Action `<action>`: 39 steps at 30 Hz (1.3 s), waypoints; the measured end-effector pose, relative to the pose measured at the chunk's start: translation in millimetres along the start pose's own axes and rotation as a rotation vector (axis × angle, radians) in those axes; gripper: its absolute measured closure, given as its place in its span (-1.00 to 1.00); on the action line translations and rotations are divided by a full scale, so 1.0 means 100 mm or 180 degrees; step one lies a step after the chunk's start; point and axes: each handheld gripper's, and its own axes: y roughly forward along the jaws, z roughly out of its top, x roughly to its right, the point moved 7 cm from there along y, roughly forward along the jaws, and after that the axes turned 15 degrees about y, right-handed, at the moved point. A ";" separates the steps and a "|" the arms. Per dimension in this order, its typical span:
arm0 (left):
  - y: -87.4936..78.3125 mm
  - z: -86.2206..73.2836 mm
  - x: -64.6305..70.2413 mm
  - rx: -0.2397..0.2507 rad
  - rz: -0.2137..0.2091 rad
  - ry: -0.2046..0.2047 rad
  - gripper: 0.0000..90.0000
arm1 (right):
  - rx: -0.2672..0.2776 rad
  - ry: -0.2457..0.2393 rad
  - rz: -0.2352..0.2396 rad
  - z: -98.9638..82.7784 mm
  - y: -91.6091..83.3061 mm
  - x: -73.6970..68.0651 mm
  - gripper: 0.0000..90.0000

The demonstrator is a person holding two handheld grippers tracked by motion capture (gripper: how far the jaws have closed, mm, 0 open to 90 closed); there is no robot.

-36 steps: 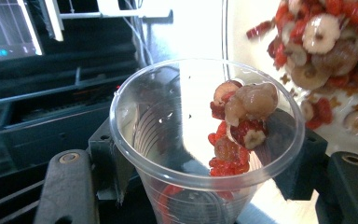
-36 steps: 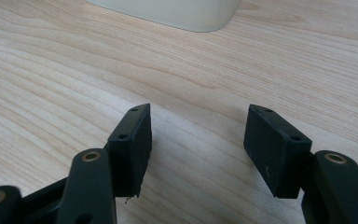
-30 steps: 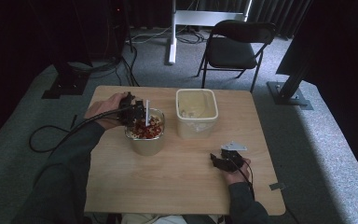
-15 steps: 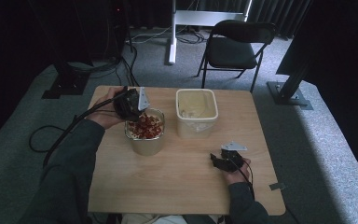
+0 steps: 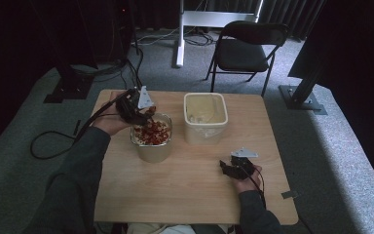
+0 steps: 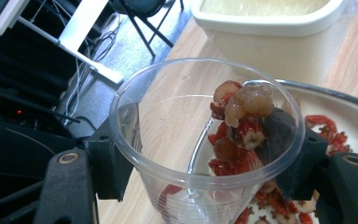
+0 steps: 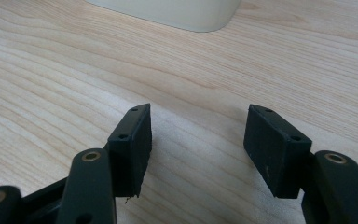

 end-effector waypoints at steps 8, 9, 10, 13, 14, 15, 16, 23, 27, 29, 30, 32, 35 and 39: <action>-0.05 0.11 -0.04 0.0258 -0.0066 -0.0251 -0.26 | -0.0005 -0.0003 0.0003 0.00 0.00 0.00 -0.10; -0.05 0.13 -0.04 0.0286 -0.0076 -0.0290 -0.26 | -0.0005 -0.0003 0.0005 0.00 0.00 0.00 -0.10; -0.05 0.14 -0.05 0.0316 -0.0088 -0.0314 -0.26 | -0.0005 -0.0004 0.0006 0.00 0.00 0.00 -0.10; -0.04 0.19 -0.05 0.0421 -0.0133 -0.0411 -0.26 | -0.0005 -0.0004 0.0009 0.00 0.00 0.00 -0.11; -0.04 0.20 -0.05 0.0446 -0.0142 -0.0442 -0.26 | -0.0006 -0.0004 0.0008 0.00 0.00 0.00 -0.11; -0.04 0.21 -0.05 0.0470 -0.0149 -0.0457 -0.26 | -0.0005 -0.0002 0.0007 0.00 0.00 0.00 -0.11; -0.03 0.22 -0.05 0.0497 -0.0172 -0.0478 -0.26 | -0.0009 -0.0001 0.0005 0.00 0.00 0.00 -0.11; 0.00 0.31 -0.02 0.0669 -0.0259 -0.0637 -0.26 | -0.0068 0.0008 -0.0004 0.05 -0.02 -0.05 -0.09; 0.02 0.36 -0.01 0.0762 -0.0320 -0.0729 -0.26 | 0.0031 -0.0081 0.0097 0.15 -0.10 -0.19 -0.10; 0.03 0.39 -0.01 0.0813 -0.0344 -0.0774 -0.26 | 0.0084 -0.0129 0.0141 0.20 -0.14 -0.26 -0.11; 0.03 0.40 0.00 0.0841 -0.0354 -0.0800 -0.26 | 0.0109 -0.0152 0.0166 0.22 -0.16 -0.30 -0.11; 0.05 0.43 0.00 0.0861 -0.0357 -0.0835 -0.26 | 0.0149 -0.0202 0.0174 0.25 -0.18 -0.36 -0.12; 0.07 0.48 0.00 0.0917 -0.0368 -0.0889 -0.26 | 0.0155 -0.0276 0.0139 0.24 -0.18 -0.41 -0.14; 0.09 0.57 -0.01 0.1014 -0.0404 -0.0965 -0.26 | 0.0109 -0.0329 0.0045 0.18 -0.16 -0.37 -0.15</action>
